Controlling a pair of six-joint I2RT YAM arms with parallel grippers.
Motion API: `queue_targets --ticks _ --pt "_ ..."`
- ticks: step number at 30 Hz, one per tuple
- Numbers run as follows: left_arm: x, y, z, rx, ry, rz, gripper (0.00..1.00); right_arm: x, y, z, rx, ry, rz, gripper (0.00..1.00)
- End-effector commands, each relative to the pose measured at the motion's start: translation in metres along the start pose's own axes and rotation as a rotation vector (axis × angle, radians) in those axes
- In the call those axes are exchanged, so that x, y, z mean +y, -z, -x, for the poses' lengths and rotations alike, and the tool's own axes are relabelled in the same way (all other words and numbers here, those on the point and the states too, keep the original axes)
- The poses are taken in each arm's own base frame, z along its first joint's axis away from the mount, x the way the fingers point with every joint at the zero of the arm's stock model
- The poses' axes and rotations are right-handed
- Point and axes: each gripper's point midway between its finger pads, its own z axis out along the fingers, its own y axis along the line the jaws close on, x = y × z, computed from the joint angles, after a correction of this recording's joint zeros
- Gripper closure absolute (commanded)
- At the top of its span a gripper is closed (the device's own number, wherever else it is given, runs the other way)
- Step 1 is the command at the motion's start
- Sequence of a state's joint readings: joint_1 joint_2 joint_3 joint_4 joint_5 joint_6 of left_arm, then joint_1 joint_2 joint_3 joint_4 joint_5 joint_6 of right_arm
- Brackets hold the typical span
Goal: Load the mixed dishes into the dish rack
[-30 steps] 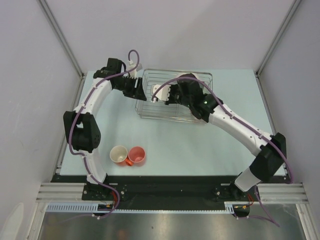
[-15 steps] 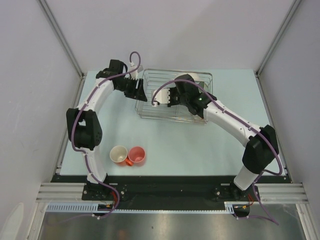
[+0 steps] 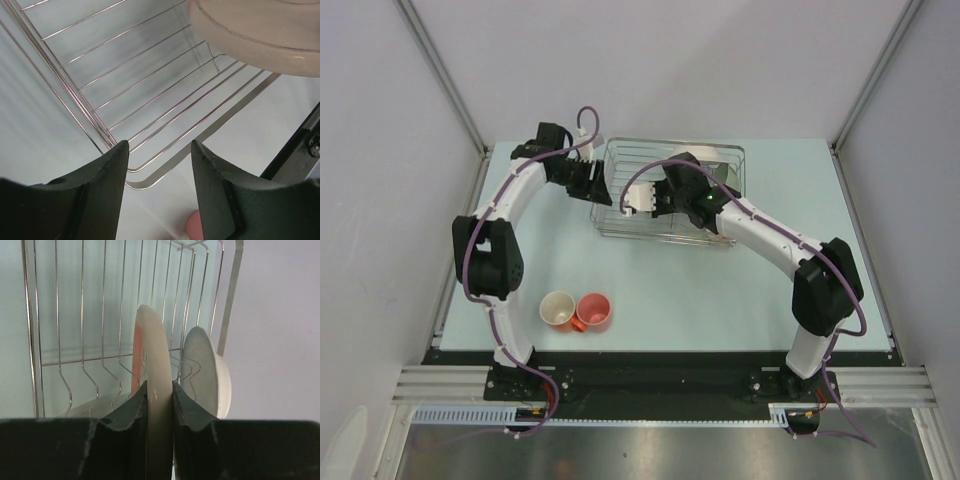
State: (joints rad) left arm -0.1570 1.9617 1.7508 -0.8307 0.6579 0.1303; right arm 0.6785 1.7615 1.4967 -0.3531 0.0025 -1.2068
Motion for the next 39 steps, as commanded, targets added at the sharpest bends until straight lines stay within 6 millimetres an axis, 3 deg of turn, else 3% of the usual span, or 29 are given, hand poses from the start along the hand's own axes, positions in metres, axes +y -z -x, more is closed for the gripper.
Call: queue_targets --ticks 1,18,23,34,39 --pt "0.004 0.002 0.003 -0.025 0.007 -0.009 0.43 -0.054 0.012 0.009 -0.040 0.016 -0.162 1.00" --pt "0.007 0.001 -0.001 -0.025 0.016 -0.014 0.44 -0.012 -0.027 -0.018 -0.022 -0.108 -0.103 1.00" --pt "0.007 -0.001 -0.002 -0.023 0.022 -0.022 0.44 0.010 -0.041 -0.035 0.020 -0.159 -0.043 0.94" --pt "0.007 0.000 -0.003 -0.022 0.019 -0.019 0.45 0.047 -0.050 -0.071 0.058 -0.283 0.036 0.89" --pt "0.008 -0.001 -0.005 -0.019 0.022 -0.017 0.45 0.059 -0.047 -0.076 0.080 -0.331 0.066 0.76"
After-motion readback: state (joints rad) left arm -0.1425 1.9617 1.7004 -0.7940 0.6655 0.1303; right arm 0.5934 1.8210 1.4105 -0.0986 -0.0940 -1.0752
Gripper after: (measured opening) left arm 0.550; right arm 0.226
